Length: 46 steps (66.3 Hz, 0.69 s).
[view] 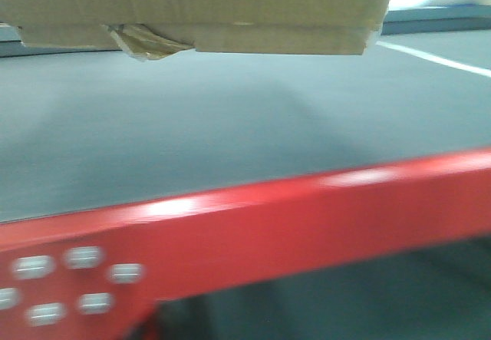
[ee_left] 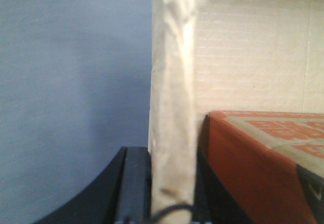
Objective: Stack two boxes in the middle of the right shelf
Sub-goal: 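Hold the lifted boxes with both grippers while backing away from table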
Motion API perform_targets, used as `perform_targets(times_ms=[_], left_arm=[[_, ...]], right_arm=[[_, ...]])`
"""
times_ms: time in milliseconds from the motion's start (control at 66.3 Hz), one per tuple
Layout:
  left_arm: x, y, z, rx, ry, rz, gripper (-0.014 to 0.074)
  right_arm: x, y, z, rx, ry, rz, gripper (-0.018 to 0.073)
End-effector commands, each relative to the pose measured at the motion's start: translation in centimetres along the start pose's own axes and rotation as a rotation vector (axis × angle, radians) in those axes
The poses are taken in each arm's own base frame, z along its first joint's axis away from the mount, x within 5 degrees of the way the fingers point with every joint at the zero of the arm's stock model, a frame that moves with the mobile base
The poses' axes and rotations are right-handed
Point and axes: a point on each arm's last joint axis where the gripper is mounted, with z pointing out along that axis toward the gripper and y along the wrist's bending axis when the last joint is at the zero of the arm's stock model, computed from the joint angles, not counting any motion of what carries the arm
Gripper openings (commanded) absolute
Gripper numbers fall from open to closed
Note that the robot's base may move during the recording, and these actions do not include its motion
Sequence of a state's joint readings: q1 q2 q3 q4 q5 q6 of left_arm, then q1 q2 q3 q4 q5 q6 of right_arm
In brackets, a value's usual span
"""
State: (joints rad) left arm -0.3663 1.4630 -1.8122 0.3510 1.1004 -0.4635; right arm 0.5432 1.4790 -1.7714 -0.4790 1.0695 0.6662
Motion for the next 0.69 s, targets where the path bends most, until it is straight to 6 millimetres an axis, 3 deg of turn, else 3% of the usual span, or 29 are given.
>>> perform_targets(times_ms=[0, 679], left_arm=[[-0.80, 0.10, -0.73, 0.024, -0.069, -0.019, -0.0111], [-0.80, 0.11, -0.73, 0.022, -0.070, -0.018, -0.0111]], right_arm=[[-0.77, -0.26, -0.81, -0.007, -0.064, -0.003, -0.0152], [-0.77, -0.26, -0.81, -0.007, -0.064, -0.003, -0.0152]])
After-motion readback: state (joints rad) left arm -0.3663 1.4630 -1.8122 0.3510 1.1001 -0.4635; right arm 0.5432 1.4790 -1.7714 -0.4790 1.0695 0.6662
